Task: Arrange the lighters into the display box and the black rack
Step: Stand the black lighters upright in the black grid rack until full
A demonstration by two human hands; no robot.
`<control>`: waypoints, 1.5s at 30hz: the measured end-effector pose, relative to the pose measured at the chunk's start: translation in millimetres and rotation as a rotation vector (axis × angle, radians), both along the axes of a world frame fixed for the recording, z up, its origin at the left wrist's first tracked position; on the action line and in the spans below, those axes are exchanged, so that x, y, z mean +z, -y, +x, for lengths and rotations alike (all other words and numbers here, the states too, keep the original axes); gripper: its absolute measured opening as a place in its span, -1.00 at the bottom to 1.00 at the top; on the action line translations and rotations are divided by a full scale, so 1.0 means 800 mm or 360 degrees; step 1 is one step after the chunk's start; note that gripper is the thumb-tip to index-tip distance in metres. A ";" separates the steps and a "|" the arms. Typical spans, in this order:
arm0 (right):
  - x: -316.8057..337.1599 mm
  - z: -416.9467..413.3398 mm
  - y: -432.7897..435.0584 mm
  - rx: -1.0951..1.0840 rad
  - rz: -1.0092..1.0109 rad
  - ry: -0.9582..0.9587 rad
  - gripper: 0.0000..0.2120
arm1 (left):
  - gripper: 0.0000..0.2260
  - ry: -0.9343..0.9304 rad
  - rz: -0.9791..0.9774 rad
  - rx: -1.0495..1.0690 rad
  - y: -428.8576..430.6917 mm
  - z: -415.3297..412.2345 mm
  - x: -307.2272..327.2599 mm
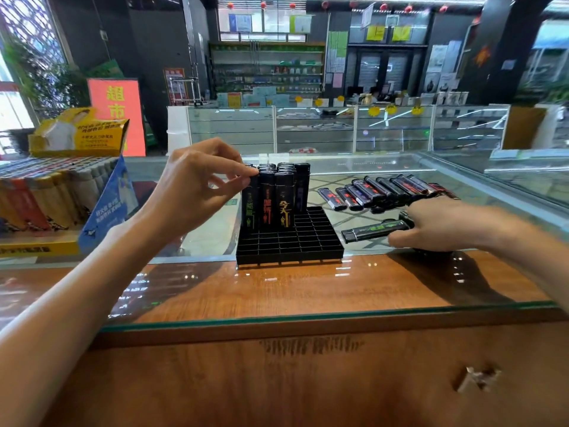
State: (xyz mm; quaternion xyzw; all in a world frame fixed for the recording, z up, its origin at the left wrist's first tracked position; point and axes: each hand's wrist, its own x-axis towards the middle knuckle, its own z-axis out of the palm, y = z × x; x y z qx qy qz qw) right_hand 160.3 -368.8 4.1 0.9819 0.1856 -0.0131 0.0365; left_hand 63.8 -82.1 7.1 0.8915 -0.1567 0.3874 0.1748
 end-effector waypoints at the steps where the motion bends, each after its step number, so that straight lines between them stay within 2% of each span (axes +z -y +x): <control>1: 0.000 0.001 0.002 -0.0017 -0.0005 0.0038 -0.59 | -0.79 0.0003 0.0004 -0.0002 0.000 0.000 0.000; 6: -0.006 0.005 0.015 -0.0037 -0.0072 0.0133 -0.57 | -0.78 0.0008 0.0051 0.0006 -0.002 -0.001 0.000; 8: -0.008 0.009 0.023 0.0009 -0.0027 0.0206 -0.63 | -0.78 0.0003 0.0074 0.0009 -0.002 -0.002 0.000; 9: -0.008 0.012 0.027 0.0046 0.0124 0.0230 -0.68 | -0.78 0.0001 0.0076 0.0006 -0.002 -0.001 0.000; 10: -0.007 0.014 0.031 0.0102 0.0423 0.0154 -0.71 | -0.78 -0.0001 0.0059 -0.0002 -0.002 -0.001 0.000; 11: -0.007 0.014 0.035 0.0197 0.0853 -0.0044 -0.73 | -0.78 -0.0003 0.0029 -0.0012 -0.001 -0.001 0.000; 13: -0.008 0.009 0.036 0.0436 0.1616 -0.0636 -0.76 | -0.77 -0.0003 -0.0024 -0.0024 -0.001 -0.001 0.001; 14: -0.009 0.006 0.036 0.0545 0.1851 -0.0924 -0.75 | -0.77 -0.0006 -0.0035 -0.0023 -0.001 -0.001 0.001; 16: -0.011 0.001 0.031 0.0717 0.2050 -0.1245 -0.69 | -0.77 -0.0009 -0.0031 -0.0016 -0.001 -0.002 0.001; 18: -0.012 -0.002 0.020 0.0862 0.2073 -0.1358 -0.68 | -0.77 -0.0001 -0.0021 -0.0012 -0.001 -0.002 0.001; 24: -0.012 -0.007 -0.014 0.1102 0.2032 -0.1452 -0.69 | -0.75 -0.0014 -0.0033 -0.0027 -0.002 -0.001 0.001; 27: -0.011 -0.010 -0.026 0.1167 0.1939 -0.1307 -0.78 | -0.73 -0.0030 -0.0069 -0.0052 -0.002 0.000 0.002; 31: -0.009 -0.015 -0.037 0.1163 0.1807 -0.1038 -0.76 | -0.75 -0.0024 -0.0087 -0.0040 -0.002 0.002 0.003; 34: -0.010 -0.017 -0.042 0.1135 0.1870 -0.0931 -0.75 | -0.77 0.0066 -0.0086 -0.0028 0.002 0.000 0.004; 37: -0.011 -0.020 -0.045 0.1118 0.1977 -0.0863 -0.72 | -0.79 0.0201 -0.0282 -0.0084 0.019 -0.006 0.007; 40: -0.010 -0.023 -0.050 0.1087 0.2016 -0.0656 -0.65 | -0.80 -0.0034 -0.0600 -0.0357 0.047 -0.008 0.018; 43: -0.010 -0.023 -0.052 0.1106 0.2035 -0.0508 -0.66 | -0.77 -0.0353 -0.0604 -0.0588 0.070 0.001 0.028; 45: -0.011 -0.021 -0.051 0.1120 0.2006 -0.0436 -0.67 | -0.78 -0.0427 -0.0633 -0.0662 0.076 0.011 0.030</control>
